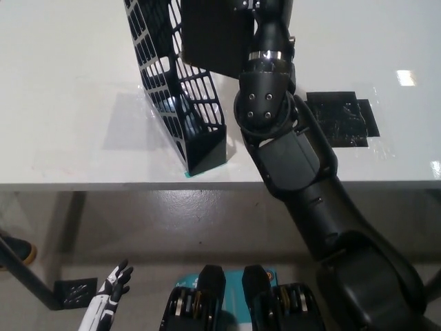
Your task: A notebook is kept standing on the table on the right hand side and a black shelf is kept on the left hand side and the robot uses its right hand to grab the notebook and places it in the shelf
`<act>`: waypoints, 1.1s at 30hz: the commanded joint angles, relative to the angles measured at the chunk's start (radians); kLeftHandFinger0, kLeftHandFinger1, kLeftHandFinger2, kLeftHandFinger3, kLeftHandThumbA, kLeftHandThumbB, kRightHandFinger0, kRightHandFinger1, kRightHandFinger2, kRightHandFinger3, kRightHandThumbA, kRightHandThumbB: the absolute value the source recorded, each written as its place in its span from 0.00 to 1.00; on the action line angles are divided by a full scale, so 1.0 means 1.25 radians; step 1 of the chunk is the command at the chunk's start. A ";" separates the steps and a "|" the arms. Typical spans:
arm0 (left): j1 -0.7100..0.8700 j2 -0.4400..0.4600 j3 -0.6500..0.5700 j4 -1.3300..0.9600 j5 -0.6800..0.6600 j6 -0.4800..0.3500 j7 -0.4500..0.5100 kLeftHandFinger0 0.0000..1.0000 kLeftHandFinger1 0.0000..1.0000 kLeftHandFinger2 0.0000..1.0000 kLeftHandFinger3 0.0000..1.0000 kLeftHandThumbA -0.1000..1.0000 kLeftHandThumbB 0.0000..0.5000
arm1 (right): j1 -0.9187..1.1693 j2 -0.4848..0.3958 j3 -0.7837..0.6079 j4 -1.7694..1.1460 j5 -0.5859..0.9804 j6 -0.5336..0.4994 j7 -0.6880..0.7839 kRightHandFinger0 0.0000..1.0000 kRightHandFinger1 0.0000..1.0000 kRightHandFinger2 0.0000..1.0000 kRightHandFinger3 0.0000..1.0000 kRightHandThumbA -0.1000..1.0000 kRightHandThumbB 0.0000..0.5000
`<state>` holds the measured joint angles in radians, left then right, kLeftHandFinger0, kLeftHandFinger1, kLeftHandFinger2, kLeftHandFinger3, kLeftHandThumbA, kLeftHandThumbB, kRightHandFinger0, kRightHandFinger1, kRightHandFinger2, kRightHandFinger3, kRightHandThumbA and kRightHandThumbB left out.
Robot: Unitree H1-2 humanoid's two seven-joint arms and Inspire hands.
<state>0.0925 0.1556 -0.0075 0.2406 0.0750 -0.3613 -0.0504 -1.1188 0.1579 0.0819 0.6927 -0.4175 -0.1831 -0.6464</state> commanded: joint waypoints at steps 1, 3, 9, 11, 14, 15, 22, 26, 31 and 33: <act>0.001 0.016 -0.007 -0.032 0.008 -0.019 -0.011 1.00 1.00 1.00 1.00 1.00 0.27 | -0.091 0.016 -0.010 -0.014 0.003 -0.058 -0.048 0.00 0.05 0.59 0.70 0.00 0.14; 0.001 0.017 -0.008 -0.030 -0.004 -0.018 -0.019 1.00 1.00 1.00 1.00 1.00 0.31 | -0.094 0.020 -0.015 -0.019 0.014 -0.062 -0.041 0.00 0.05 0.59 0.70 0.00 0.14; 0.005 0.014 -0.007 -0.028 0.000 -0.025 -0.017 1.00 1.00 1.00 1.00 1.00 0.31 | -0.104 0.024 -0.014 -0.002 0.016 -0.073 -0.043 0.00 0.06 0.60 0.69 0.00 0.13; 0.006 0.014 -0.007 -0.035 0.011 -0.019 -0.012 1.00 1.00 1.00 1.00 1.00 0.31 | -0.111 0.024 -0.015 0.021 0.015 -0.080 -0.052 0.00 0.03 0.57 0.65 0.00 0.12; 0.008 0.019 -0.008 -0.037 0.017 -0.019 -0.014 1.00 1.00 1.00 1.00 1.00 0.29 | -0.115 0.024 -0.016 0.047 0.012 -0.079 -0.061 0.00 0.00 0.53 0.61 0.00 0.09; 0.006 0.018 -0.009 -0.036 0.016 -0.020 -0.014 1.00 1.00 1.00 1.00 1.00 0.28 | -0.125 0.022 -0.017 0.079 0.016 -0.097 -0.069 0.00 0.00 0.49 0.55 0.00 0.06; -0.002 0.015 -0.010 -0.027 0.008 -0.016 -0.019 1.00 1.00 1.00 1.00 1.00 0.29 | -0.194 0.029 -0.021 0.259 0.035 -0.158 -0.099 0.00 0.00 0.33 0.27 0.00 0.05; -0.001 0.013 -0.010 -0.030 0.006 -0.016 -0.019 1.00 1.00 1.00 1.00 1.00 0.30 | -0.225 0.033 -0.017 0.344 0.045 -0.186 -0.112 0.00 0.00 0.36 0.26 0.00 0.00; -0.001 0.015 -0.011 -0.039 0.011 -0.009 -0.021 1.00 1.00 1.00 1.00 1.00 0.32 | -0.246 0.038 -0.017 0.437 0.063 -0.195 -0.117 0.00 0.00 0.43 0.24 0.00 0.05; -0.002 0.015 -0.011 -0.040 0.009 -0.007 -0.024 1.00 1.00 1.00 1.00 1.00 0.32 | -0.249 0.040 -0.017 0.461 0.069 -0.199 -0.114 0.00 0.00 0.43 0.24 0.00 0.06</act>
<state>0.0928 0.1604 -0.0147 0.2256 0.0868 -0.3595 -0.0685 -1.3350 0.1925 0.0652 1.2439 -0.3641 -0.3493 -0.7482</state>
